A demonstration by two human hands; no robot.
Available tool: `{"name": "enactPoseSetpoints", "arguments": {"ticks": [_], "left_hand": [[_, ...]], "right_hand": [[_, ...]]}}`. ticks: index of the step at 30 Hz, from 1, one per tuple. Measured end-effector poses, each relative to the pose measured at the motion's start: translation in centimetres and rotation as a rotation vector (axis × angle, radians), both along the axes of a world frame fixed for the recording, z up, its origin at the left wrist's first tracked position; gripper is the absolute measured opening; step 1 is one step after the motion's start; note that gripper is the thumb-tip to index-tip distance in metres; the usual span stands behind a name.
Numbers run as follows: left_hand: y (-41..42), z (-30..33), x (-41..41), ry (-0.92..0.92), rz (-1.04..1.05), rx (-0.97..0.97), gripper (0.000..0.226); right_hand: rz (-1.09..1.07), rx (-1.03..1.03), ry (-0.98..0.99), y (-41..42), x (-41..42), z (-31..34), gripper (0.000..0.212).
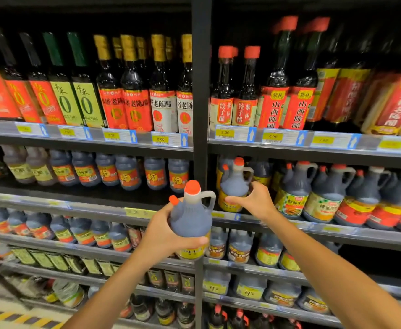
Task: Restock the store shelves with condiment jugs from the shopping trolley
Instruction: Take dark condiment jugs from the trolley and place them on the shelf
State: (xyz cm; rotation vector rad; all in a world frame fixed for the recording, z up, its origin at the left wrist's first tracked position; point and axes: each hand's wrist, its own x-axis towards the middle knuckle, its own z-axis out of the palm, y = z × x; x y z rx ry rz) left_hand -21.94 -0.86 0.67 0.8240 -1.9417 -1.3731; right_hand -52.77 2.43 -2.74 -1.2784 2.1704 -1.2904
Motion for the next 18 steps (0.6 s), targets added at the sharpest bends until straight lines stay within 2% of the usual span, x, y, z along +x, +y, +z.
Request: {"name": "enactPoseSetpoints", "arguments": {"ticks": [2, 4, 7, 13, 17, 18], "left_hand": [[-0.1, 0.1, -0.1, 0.011, 0.008, 0.013, 0.085], [-0.3, 0.2, -0.2, 0.007, 0.014, 0.014, 0.084], [-0.4, 0.2, -0.2, 0.005, 0.017, 0.004, 0.076], [-0.6, 0.4, 0.1, 0.016, 0.048, -0.007, 0.075], [-0.9, 0.4, 0.3, 0.040, 0.060, -0.002, 0.083], [-0.9, 0.3, 0.4, 0.041, 0.061, 0.002, 0.084]], "right_hand": [[-0.028, 0.038, -0.015, -0.8, -0.7, -0.4, 0.071], [-0.008, 0.082, -0.023, -1.5, -1.0, -0.1, 0.072], [0.011, 0.137, -0.049, -1.8, -0.8, 0.8, 0.057], [0.047, 0.078, -0.030, -1.2, -0.3, 0.2, 0.033], [-0.020, 0.134, 0.075, -0.5, 0.2, -2.0, 0.061], [-0.048, 0.174, 0.115, -0.4, 0.4, -2.4, 0.062]]}}
